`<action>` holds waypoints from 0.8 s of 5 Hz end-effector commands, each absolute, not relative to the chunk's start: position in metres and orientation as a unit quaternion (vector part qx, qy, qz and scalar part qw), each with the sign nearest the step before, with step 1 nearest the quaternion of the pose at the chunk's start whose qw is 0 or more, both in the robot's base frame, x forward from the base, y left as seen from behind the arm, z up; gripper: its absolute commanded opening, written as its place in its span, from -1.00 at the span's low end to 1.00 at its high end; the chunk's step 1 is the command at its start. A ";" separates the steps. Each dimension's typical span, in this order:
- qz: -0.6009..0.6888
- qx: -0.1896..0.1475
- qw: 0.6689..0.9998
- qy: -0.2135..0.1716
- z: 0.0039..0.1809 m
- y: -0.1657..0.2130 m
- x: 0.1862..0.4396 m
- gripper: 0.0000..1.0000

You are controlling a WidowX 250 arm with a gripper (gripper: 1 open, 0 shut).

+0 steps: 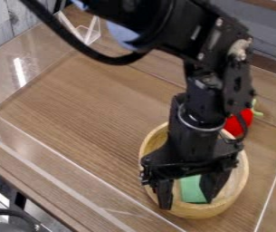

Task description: Remove the green block from the brown bowl and put it on the table

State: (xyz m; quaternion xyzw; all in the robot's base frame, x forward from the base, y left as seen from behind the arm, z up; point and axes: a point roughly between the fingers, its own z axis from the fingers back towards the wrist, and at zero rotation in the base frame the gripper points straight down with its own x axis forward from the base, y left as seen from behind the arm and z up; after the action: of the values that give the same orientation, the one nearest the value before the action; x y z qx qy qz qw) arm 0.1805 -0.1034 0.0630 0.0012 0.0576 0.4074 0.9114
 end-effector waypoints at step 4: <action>0.430 -0.015 0.900 0.067 0.044 -0.086 0.186 1.00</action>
State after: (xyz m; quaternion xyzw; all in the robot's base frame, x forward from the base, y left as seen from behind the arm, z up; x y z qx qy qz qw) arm 0.1859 -0.0866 0.0421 -0.0129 0.0660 0.4247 0.9028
